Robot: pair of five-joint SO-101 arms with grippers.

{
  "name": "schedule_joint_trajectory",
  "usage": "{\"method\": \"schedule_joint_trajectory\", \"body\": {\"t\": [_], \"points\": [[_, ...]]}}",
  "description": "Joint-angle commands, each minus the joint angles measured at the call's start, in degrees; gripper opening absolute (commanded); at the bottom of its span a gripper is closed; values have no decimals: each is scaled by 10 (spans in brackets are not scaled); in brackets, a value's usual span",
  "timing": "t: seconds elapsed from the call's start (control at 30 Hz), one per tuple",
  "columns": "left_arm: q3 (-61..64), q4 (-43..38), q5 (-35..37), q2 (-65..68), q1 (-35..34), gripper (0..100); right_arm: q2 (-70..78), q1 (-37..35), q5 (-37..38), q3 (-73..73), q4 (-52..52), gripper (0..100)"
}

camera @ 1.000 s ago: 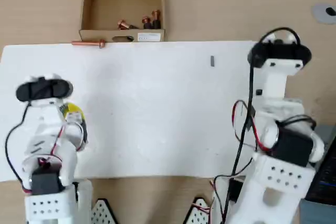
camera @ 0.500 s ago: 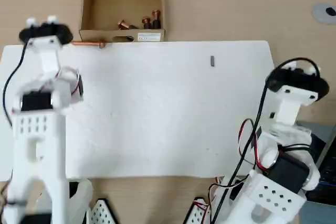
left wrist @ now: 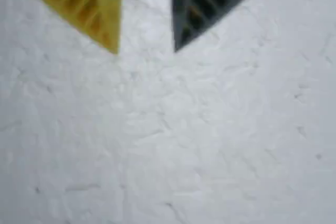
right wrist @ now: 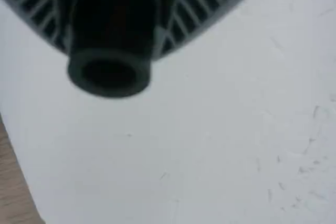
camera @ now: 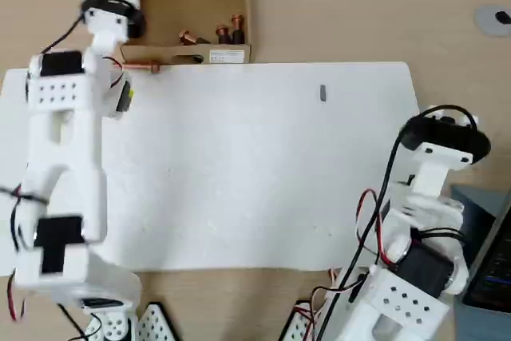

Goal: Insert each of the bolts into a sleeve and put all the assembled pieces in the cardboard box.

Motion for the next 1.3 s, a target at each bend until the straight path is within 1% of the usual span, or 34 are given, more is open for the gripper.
{"method": "schedule_joint_trajectory", "body": {"t": [0.0,0.13,0.33,0.4,0.53,0.67,0.77,0.9,1.13,1.27], "points": [[-110,72,-113,56,7,75,-14,7,-2,6,-18,10],[-211,120,-215,116,7,75,-22,4,-2,5,-18,10],[-328,140,-317,182,8,78,-28,3,-2,6,-17,10],[-351,142,-332,200,17,78,-28,3,-1,7,-14,10],[-382,140,-359,225,35,79,-28,0,33,12,-18,10],[-403,139,-382,262,52,80,-28,-50,47,49,-30,10],[-428,136,-400,292,53,108,-28,-96,51,80,-57,10],[-463,105,-417,339,55,119,-28,-136,51,98,-86,10],[-527,82,-436,409,48,140,-28,-177,50,101,-95,10],[-565,62,-458,445,43,143,-28,-179,49,101,-95,10]]}}
